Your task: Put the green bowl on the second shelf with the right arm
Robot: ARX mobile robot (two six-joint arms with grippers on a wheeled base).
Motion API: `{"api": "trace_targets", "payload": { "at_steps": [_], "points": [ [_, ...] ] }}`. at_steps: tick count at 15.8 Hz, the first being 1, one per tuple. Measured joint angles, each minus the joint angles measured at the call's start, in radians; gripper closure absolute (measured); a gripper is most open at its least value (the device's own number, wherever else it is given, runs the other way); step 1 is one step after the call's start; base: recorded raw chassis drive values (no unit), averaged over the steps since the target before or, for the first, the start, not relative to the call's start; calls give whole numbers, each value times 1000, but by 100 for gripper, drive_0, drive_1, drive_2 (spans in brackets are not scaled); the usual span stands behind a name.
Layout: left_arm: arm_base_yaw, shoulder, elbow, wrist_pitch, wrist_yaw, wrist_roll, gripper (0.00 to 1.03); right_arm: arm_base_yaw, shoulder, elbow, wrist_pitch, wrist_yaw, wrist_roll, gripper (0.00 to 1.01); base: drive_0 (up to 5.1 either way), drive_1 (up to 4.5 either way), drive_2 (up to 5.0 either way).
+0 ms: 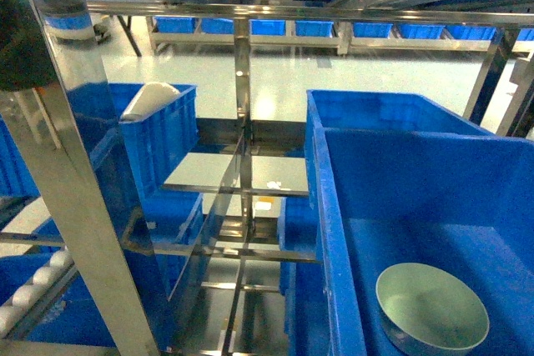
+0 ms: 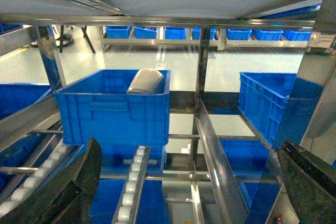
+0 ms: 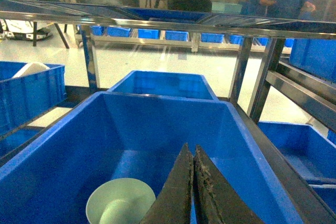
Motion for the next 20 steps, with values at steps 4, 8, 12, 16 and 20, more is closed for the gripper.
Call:
{"api": "trace_targets", "payload": {
  "at_steps": [4,8,12,16,20],
  "points": [
    [0,0,0,0,0,0,5,0,0,0,0,0,1,96,0,0,0],
    [0,0,0,0,0,0,5,0,0,0,0,0,1,41,0,0,0],
    [0,0,0,0,0,0,5,0,0,0,0,0,1,11,0,0,0],
    [0,0,0,0,0,0,5,0,0,0,0,0,1,4,0,0,0],
    [0,0,0,0,0,0,5,0,0,0,0,0,1,3,0,0,0]
  ]
}}
